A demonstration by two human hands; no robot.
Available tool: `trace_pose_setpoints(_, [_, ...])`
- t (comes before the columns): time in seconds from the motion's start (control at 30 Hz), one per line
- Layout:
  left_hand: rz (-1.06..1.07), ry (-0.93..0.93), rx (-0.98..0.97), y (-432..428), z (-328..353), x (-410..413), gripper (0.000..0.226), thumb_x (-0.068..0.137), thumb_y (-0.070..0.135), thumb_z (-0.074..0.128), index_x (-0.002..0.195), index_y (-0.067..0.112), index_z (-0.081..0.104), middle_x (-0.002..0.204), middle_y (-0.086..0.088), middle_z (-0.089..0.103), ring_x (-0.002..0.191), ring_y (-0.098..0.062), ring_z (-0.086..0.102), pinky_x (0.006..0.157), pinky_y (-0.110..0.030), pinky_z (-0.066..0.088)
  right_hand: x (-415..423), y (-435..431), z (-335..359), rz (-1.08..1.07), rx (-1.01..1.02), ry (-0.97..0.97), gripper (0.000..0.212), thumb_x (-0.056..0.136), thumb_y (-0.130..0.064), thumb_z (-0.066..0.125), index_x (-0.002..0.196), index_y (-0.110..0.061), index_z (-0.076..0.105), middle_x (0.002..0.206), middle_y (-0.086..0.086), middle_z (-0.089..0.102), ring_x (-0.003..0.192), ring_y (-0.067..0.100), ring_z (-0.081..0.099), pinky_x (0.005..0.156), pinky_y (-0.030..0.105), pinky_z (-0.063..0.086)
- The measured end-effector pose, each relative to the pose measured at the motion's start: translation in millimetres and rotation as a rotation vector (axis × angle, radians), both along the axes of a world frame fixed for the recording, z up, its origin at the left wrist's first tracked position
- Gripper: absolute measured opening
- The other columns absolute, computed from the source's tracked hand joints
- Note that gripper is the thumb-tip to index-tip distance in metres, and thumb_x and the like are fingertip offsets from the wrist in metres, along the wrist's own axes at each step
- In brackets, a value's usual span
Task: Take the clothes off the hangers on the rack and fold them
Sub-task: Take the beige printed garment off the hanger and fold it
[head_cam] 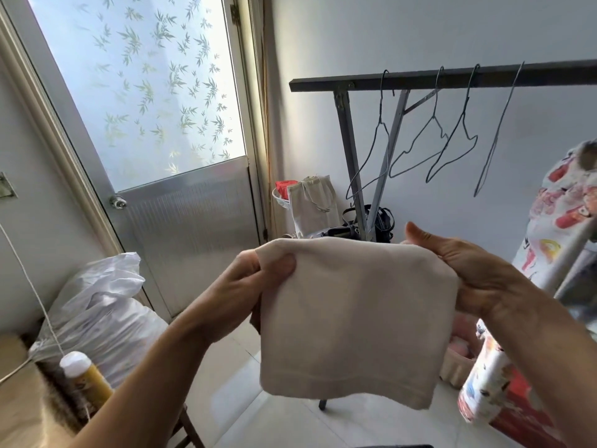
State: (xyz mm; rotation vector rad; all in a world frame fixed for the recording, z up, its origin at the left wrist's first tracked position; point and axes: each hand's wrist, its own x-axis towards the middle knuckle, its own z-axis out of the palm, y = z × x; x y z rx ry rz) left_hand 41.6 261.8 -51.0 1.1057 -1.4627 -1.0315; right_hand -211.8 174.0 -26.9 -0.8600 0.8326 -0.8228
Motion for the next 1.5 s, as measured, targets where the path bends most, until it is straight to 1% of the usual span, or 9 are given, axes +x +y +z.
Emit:
trace_pose_setpoints(0.3, [0.106,0.358,0.252,-11.5,-29.3,-6.0,0.030,0.079,0.034,0.058,0.091,0.010,0.069,0.079,-0.008,0.072,0.065,-0.018,0.068,0.058,-0.030,0.056,6.2,-2.6,-36.9,-0.109,-0.117,-0.085,0.052,0.073,-0.051,0.065,0.097,-0.005,0.069,0.077,0.014,0.071,0.066,0.023,0.069,0.058,0.031,0.056])
trace_pose_setpoints(0.47, [0.160,0.489,0.345,-14.7,-47.6,-2.1,0.035,0.076,0.034,0.063,0.100,0.008,0.067,0.082,-0.010,0.071,0.071,-0.022,0.068,0.066,-0.035,0.056,12.4,12.9,-78.0,0.159,0.016,-0.192,0.081,0.021,-0.043,0.098,0.091,-0.007,0.079,0.098,0.016,0.074,0.083,0.028,0.074,0.060,0.038,0.059])
trace_pose_setpoints(0.77, [-0.142,0.836,0.522,-6.4,-111.3,24.8,0.037,0.089,0.029,0.058,0.118,0.007,0.064,0.107,-0.012,0.072,0.097,-0.022,0.070,0.089,-0.036,0.054,23.8,2.7,-105.9,0.115,-0.013,-0.115,0.027,0.088,-0.022,0.056,0.103,-0.007,0.073,0.099,0.015,0.071,0.082,0.026,0.071,0.066,0.036,0.059])
trace_pose_setpoints(0.83, [-0.274,0.797,0.403,-7.9,-127.3,37.3,0.061,0.101,0.052,0.029,0.136,0.008,0.053,0.137,-0.013,0.058,0.127,-0.025,0.052,0.110,-0.042,0.034,26.3,-2.1,-108.3,0.148,-0.039,-0.064,0.029,0.087,-0.023,0.056,0.106,-0.007,0.071,0.100,0.015,0.072,0.083,0.025,0.071,0.066,0.035,0.060])
trace_pose_setpoints(0.97, [-0.479,0.502,0.634,-25.6,-134.3,54.2,0.113,0.070,0.084,0.054,0.148,0.004,0.037,0.151,-0.033,0.029,0.138,-0.051,0.027,0.111,-0.064,0.021,31.7,-14.1,-115.3,0.237,-0.027,0.078,0.029,0.083,-0.024,0.056,0.096,-0.008,0.077,0.103,0.015,0.073,0.084,0.022,0.072,0.068,0.028,0.060])
trace_pose_setpoints(1.1, [-0.294,0.025,0.582,-42.0,-120.0,25.3,0.054,0.076,0.056,0.073,0.110,0.015,0.072,0.114,-0.015,0.070,0.103,-0.029,0.067,0.090,-0.049,0.054,38.5,-25.3,-136.7,0.330,0.006,0.175,0.032,0.081,-0.029,0.059,0.095,-0.006,0.078,0.103,0.018,0.072,0.084,0.022,0.072,0.068,0.029,0.059])
trace_pose_setpoints(1.27, [0.064,0.287,0.615,-35.4,-150.3,-7.3,0.035,0.076,0.033,0.081,0.095,0.005,0.073,0.098,-0.018,0.074,0.085,-0.027,0.070,0.081,-0.041,0.059,18.5,-21.6,-200.0,0.243,0.169,-0.336,0.094,0.091,-0.074,0.026,0.143,0.004,0.040,0.146,0.026,0.042,0.136,0.039,0.039,0.113,0.046,0.030])
trace_pose_setpoints(1.37, [0.307,0.350,0.599,-36.0,-179.7,-31.1,0.034,0.074,0.027,0.078,0.100,0.005,0.070,0.098,-0.016,0.075,0.091,-0.032,0.071,0.089,-0.051,0.056,9.9,-7.2,-244.0,0.352,0.296,-0.534,0.109,0.079,-0.081,0.042,0.152,-0.002,0.022,0.154,0.027,0.027,0.143,0.043,0.023,0.117,0.054,0.016])
trace_pose_setpoints(1.5, [0.450,0.324,0.631,-41.3,-223.3,-69.2,0.028,0.079,0.019,0.078,0.105,0.011,0.069,0.096,-0.011,0.076,0.088,-0.028,0.073,0.085,-0.049,0.058,0.0,-5.9,-286.0,0.121,0.245,0.055,0.087,0.054,-0.038,0.092,0.125,0.001,0.059,0.112,0.023,0.069,0.100,0.037,0.068,0.079,0.043,0.057])
